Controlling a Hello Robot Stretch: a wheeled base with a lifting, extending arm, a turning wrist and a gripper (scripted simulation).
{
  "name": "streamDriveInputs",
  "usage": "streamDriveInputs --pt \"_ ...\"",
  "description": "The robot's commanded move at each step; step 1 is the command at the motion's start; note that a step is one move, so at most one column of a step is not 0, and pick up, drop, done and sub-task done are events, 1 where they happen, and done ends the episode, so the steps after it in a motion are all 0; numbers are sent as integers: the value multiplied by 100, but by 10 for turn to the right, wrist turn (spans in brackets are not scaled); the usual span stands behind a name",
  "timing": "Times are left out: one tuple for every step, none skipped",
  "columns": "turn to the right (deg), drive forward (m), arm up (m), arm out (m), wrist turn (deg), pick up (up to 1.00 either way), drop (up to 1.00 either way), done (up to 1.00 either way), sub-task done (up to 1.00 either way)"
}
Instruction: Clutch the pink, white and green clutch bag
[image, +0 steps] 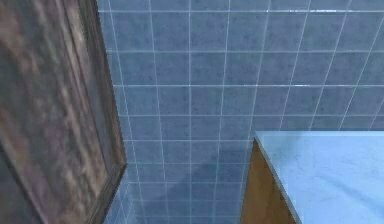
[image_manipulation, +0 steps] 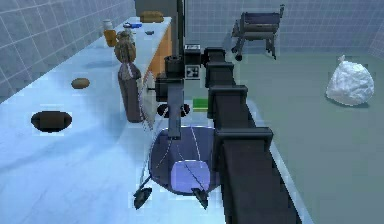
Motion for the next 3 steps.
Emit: streamDriveInputs --pt "0 0 0 0 450 0 0 0 0" --pt "0 0 0 0 450 0 0 0 0" --pt "0 0 0 0 450 0 0 0 0"
